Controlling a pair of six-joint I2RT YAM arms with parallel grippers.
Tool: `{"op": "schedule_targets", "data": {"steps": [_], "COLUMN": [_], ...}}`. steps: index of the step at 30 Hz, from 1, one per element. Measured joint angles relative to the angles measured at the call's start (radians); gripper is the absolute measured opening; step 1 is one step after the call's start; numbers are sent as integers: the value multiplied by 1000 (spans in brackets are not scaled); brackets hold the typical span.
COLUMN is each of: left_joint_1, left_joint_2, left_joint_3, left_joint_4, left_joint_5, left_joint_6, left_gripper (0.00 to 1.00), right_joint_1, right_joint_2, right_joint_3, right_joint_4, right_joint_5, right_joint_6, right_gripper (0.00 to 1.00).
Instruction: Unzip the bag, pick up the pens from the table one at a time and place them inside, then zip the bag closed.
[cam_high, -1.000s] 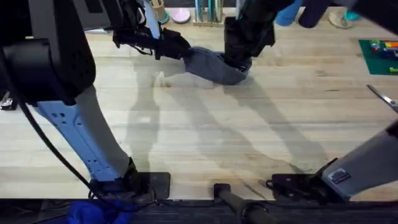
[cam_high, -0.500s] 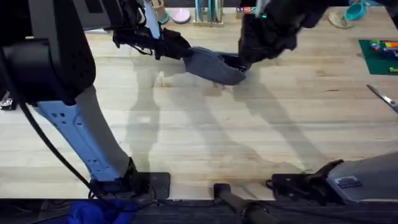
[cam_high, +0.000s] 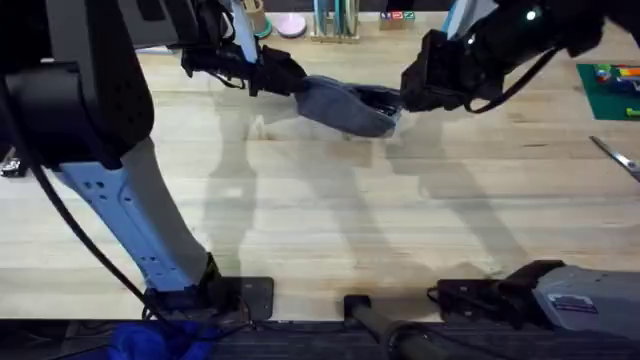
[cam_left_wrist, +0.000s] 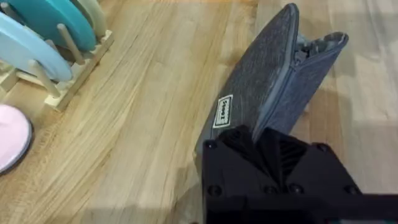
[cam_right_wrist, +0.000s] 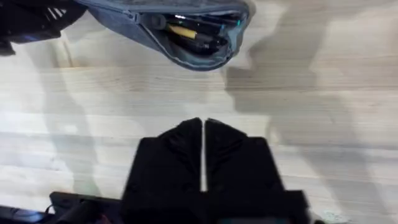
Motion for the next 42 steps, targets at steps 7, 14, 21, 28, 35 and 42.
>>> {"op": "schedule_targets", "data": {"steps": [7, 14, 21, 28, 35, 42], "left_joint_1": [0, 1, 1, 1, 1, 1], "left_joint_2": [0, 0, 0, 0, 0, 0], "left_joint_3": [0, 0, 0, 0, 0, 0], "left_joint_4": [-9, -11, -11, -12, -12, -15], "left_joint_5": [0, 0, 0, 0, 0, 0], "left_joint_6": [0, 0, 0, 0, 0, 0], "left_gripper": [41, 41, 41, 41, 41, 41], "right_joint_1": [-3, -3, -22, -95, -168, -183], "right_joint_2": [0, 0, 0, 0, 0, 25], "right_joint_3": [-17, -18, -40, -197, -370, -431], "right_joint_4": [23, 50, 149, 370, 629, 760], "right_joint_5": [-45, -51, -95, -252, -425, -500], "right_joint_6": [-8, -15, -15, -7, 27, 58], "right_gripper": [936, 993, 992, 993, 993, 995]}}
